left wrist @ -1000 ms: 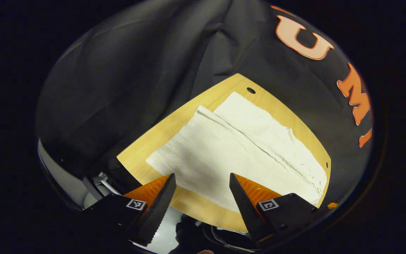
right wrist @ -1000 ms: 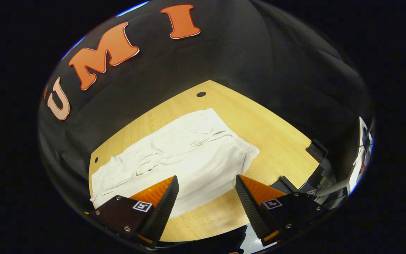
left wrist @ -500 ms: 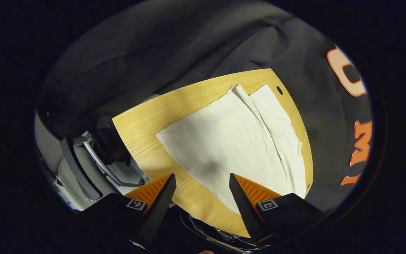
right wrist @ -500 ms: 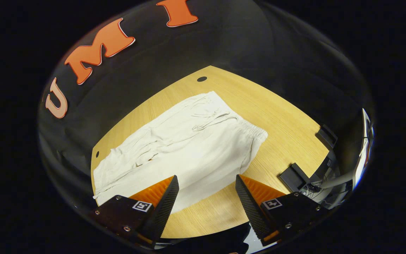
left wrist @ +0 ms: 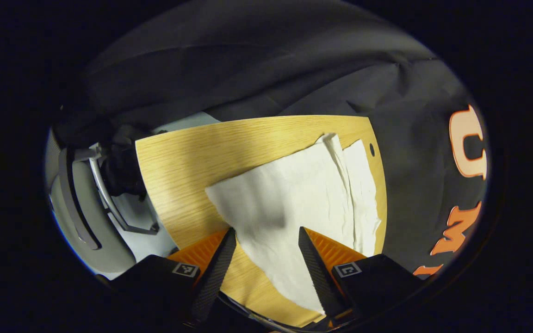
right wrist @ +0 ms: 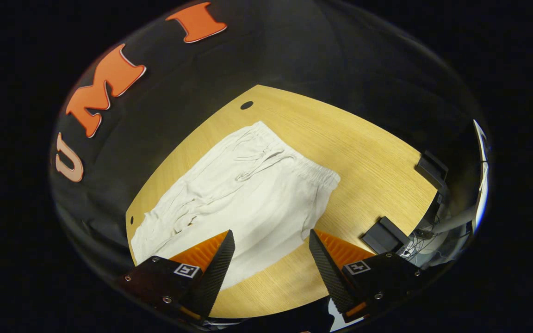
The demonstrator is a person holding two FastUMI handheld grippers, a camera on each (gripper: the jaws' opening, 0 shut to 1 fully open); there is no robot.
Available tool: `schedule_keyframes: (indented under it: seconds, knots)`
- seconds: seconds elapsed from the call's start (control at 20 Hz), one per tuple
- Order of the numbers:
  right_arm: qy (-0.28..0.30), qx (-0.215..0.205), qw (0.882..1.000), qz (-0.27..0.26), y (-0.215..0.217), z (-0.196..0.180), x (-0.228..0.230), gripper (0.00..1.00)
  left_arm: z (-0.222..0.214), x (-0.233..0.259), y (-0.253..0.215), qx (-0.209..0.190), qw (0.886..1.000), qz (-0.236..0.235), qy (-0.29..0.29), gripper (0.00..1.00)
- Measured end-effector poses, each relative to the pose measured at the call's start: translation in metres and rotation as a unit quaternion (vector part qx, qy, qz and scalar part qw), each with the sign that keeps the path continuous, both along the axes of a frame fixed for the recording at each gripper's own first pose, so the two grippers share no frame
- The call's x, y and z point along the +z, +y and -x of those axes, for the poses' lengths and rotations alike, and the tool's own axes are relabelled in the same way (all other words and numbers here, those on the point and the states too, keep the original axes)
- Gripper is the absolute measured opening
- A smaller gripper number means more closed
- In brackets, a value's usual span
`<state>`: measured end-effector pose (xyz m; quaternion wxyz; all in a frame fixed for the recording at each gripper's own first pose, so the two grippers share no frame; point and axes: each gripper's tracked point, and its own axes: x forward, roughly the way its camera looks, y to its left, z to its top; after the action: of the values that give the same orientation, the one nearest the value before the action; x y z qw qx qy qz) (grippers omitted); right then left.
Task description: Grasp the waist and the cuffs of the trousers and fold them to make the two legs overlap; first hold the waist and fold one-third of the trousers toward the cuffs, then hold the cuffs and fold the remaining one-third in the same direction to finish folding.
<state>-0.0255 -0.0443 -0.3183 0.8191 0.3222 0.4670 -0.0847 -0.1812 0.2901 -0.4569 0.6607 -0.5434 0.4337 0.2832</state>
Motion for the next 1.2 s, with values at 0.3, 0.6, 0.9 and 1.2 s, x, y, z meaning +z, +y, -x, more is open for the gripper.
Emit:
schedule_keyframes:
  seconds: [0.3,0.6,0.9,1.2]
  knots:
    - [0.017,-0.014,1.0,-0.013,-0.021,-0.01,-0.025,0.98,-0.005,-0.024,0.005,-0.028,0.997,-0.056,0.045,0.35]
    - [0.038,-0.03,0.999,-0.021,-0.044,-0.019,-0.051,0.97,-0.023,0.006,-0.004,-0.053,0.993,-0.104,0.021,0.05]
    - [0.065,-0.042,0.997,-0.026,-0.056,-0.034,-0.079,0.96,-0.022,0.042,0.002,-0.038,0.991,-0.127,0.014,0.05]
    - [0.109,-0.054,0.993,0.0,-0.067,-0.042,-0.105,0.77,-0.032,0.069,-0.004,-0.056,0.984,-0.168,0.03,0.05]
